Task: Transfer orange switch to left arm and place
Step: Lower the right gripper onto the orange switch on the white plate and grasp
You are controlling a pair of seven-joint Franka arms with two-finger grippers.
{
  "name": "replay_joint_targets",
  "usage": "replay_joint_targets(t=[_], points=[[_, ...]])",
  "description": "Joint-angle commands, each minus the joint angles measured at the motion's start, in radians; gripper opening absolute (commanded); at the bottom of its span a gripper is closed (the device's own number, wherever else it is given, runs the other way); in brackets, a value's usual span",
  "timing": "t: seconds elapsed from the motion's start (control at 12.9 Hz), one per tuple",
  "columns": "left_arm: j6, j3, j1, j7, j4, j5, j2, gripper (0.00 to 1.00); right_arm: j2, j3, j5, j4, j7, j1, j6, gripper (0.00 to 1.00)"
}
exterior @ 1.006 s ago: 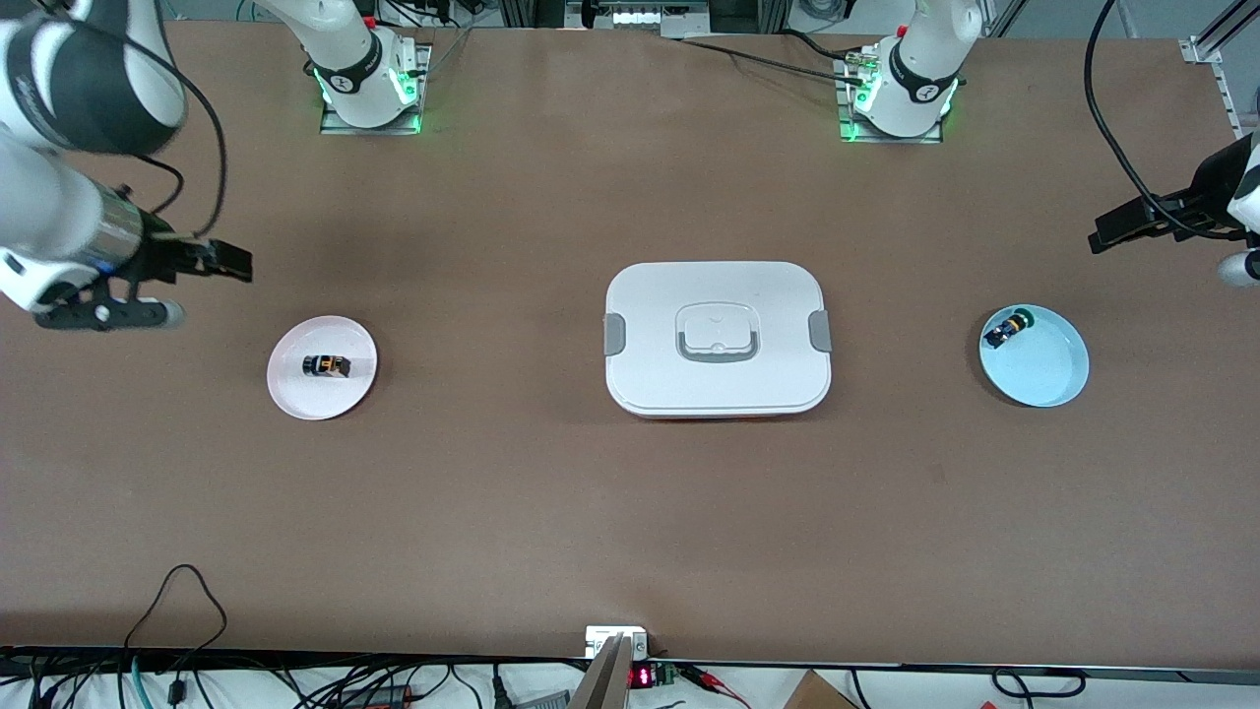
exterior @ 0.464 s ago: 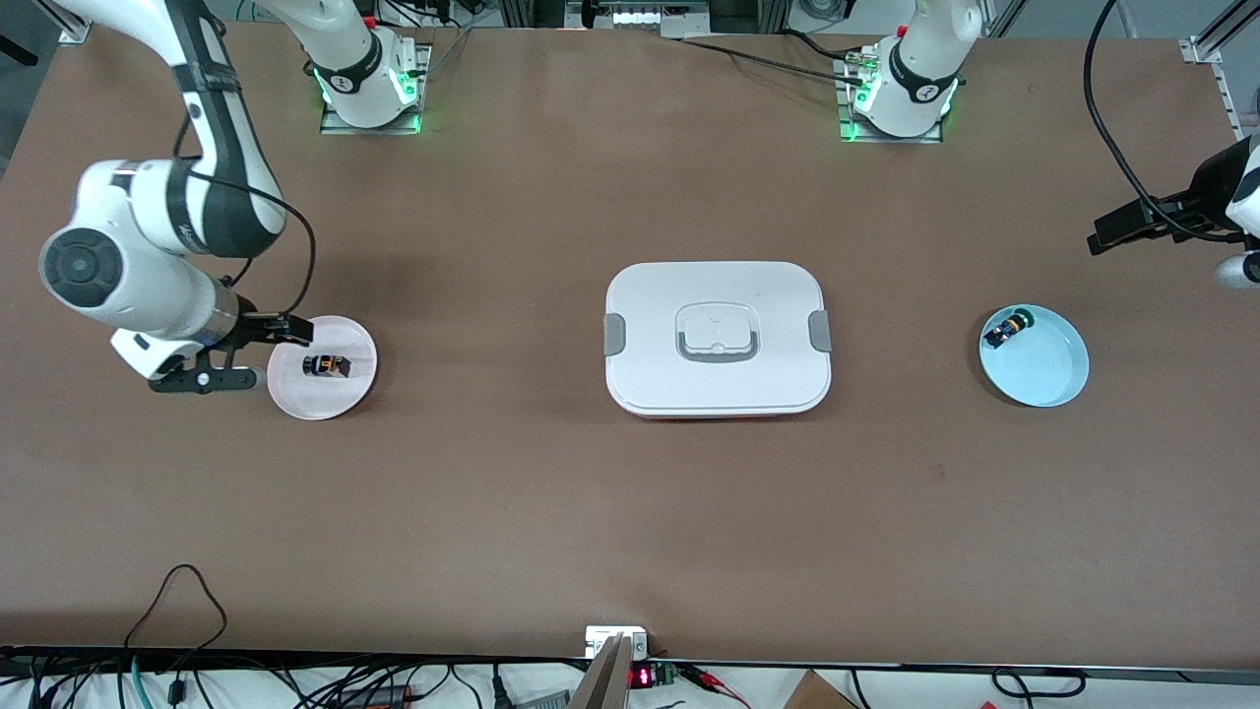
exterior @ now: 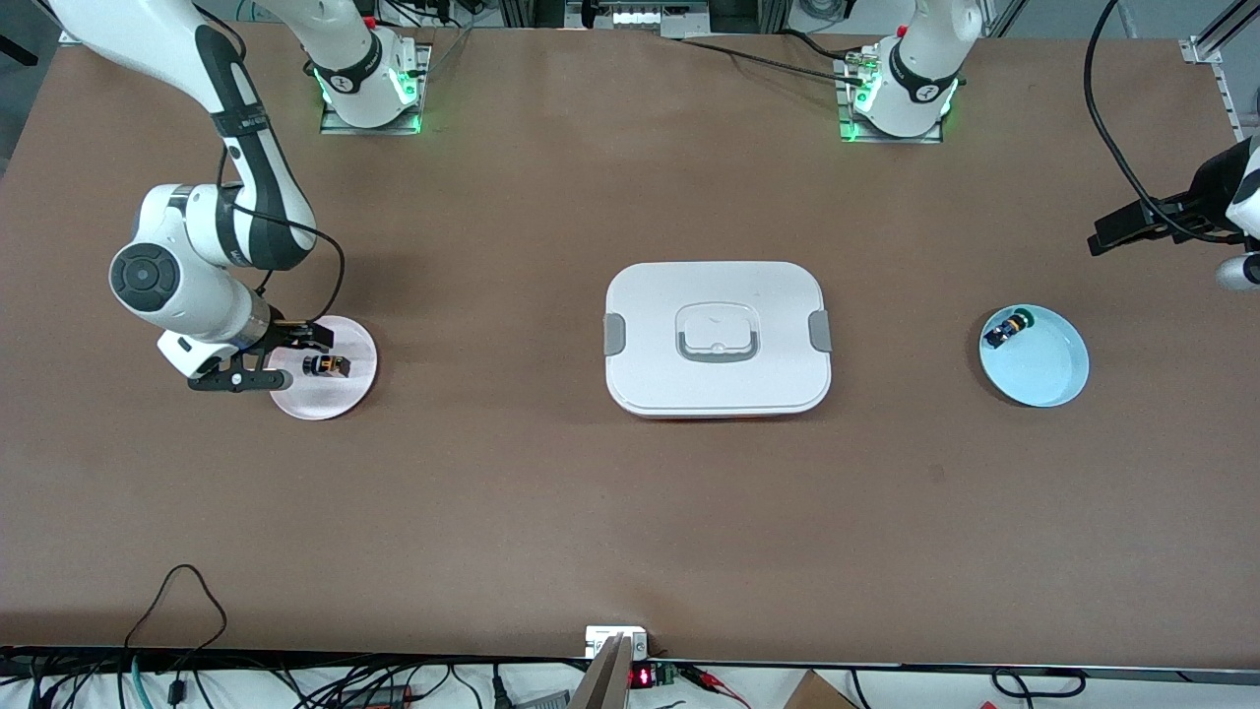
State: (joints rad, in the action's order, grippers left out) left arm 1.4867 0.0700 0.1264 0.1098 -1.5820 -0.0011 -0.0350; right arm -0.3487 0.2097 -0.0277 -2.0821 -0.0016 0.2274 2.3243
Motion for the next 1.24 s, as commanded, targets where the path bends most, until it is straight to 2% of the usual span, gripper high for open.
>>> replay_joint_targets(t=[0.0, 0.31, 0.46, 1.08, 1.16], points=[[-0.025, 0.001, 0.007, -0.025, 0.039, -0.016, -0.022, 1.00, -0.035, -0.004, 0.011, -0.004, 0.000, -0.007, 0.046, 1.00], [-0.025, 0.001, 0.007, -0.025, 0.039, -0.016, -0.023, 1.00, -0.085, -0.006, 0.046, 0.000, 0.000, 0.000, 0.082, 1.00], [-0.025, -0.001, 0.007, -0.025, 0.039, -0.016, -0.023, 1.00, -0.098, -0.006, 0.093, 0.010, -0.001, 0.000, 0.089, 1.00], [-0.025, 0.001, 0.007, -0.025, 0.040, -0.016, -0.022, 1.00, -0.148, -0.006, 0.104, 0.011, -0.057, 0.006, 0.165, 1.00], [-0.025, 0.001, 0.007, -0.025, 0.040, -0.016, -0.022, 1.00, -0.150, -0.006, 0.104, 0.010, -0.058, 0.004, 0.177, 0.97]])
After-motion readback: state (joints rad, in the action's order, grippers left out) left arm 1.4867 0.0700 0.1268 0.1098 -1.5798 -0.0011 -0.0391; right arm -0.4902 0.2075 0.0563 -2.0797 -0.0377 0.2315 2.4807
